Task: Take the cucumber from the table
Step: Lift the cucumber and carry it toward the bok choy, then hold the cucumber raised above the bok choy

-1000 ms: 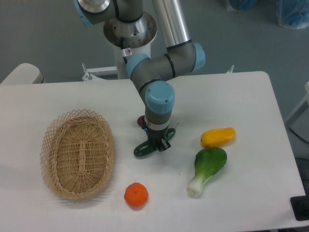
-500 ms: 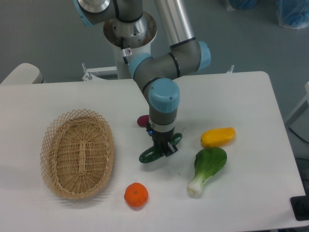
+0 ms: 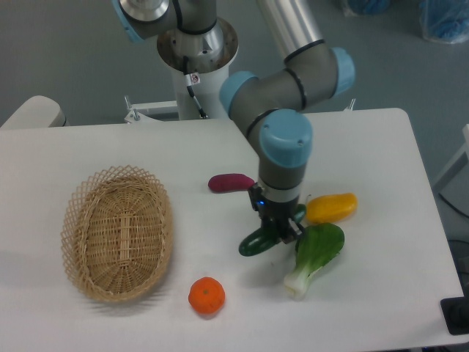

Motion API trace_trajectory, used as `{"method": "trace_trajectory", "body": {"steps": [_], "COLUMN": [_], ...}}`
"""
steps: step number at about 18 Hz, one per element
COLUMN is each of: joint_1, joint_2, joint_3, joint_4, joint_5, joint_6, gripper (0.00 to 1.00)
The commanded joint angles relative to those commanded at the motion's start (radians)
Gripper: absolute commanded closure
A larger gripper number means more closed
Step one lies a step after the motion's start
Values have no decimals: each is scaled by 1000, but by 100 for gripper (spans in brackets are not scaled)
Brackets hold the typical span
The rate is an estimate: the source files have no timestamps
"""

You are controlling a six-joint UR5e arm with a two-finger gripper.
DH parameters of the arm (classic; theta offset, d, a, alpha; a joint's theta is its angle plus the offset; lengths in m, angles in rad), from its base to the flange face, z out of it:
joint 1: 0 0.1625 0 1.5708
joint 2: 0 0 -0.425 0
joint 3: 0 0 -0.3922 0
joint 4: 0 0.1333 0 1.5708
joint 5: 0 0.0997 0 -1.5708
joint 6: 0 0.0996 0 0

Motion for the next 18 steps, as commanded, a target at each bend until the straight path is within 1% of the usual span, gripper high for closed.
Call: {"method": "trace_trajectory", "body": {"steps": [4,7,11,14,15,18], "joint_1": [17,46,61,61,61,58], "joint_2": [-63,-106,-137,-153,-160,-161], "joint_3": [134,203,255,296,306,307], "joint_4": [-60,-94,-120,-170,-186,-187], "joint_5": [0,6,11,12,15,23], "joint_6": [0,6,38,38,38,35], "gripper": [64,64,64,64,64,64]}}
